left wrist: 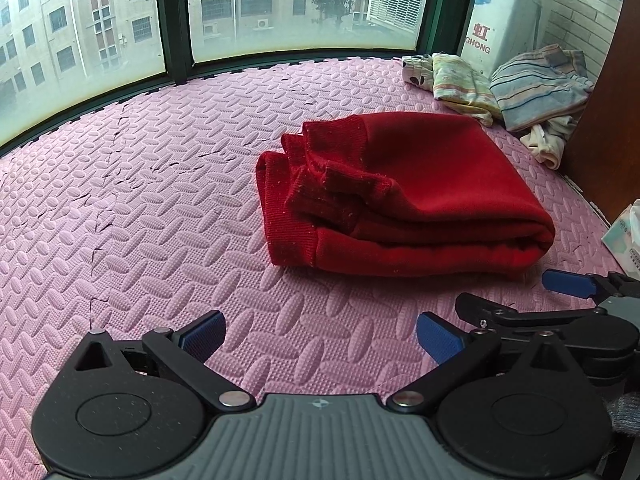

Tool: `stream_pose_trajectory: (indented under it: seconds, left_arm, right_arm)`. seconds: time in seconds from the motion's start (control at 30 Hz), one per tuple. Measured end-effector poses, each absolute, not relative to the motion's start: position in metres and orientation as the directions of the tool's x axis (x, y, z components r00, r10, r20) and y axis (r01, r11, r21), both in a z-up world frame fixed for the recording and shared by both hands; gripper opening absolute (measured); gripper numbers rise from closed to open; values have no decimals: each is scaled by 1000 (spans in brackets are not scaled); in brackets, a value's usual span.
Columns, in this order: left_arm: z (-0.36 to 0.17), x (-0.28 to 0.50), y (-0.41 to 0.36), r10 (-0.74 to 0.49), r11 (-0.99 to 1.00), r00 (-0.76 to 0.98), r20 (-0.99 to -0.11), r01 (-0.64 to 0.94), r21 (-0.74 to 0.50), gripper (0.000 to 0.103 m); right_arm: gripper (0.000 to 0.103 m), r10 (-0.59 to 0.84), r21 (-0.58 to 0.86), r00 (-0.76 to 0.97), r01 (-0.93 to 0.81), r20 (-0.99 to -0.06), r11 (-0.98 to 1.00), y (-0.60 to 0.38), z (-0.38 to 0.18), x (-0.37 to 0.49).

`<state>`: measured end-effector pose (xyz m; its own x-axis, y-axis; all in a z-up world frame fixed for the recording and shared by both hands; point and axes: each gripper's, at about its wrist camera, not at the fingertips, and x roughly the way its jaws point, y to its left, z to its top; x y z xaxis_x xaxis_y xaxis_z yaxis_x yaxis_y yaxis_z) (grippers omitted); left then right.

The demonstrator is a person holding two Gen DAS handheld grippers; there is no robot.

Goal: Fold clothes

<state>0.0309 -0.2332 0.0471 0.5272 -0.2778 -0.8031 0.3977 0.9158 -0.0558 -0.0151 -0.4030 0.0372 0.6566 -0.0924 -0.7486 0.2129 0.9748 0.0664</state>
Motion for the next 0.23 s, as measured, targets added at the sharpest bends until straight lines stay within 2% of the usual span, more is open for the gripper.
stream_pose_trajectory:
  seconds: [0.23]
  left_arm:
    - [47,23,-237,-263,919,538,-801,391,-40,103]
  right_arm:
    - [103,-71,92,665,207,-744,974,-406,37,-18]
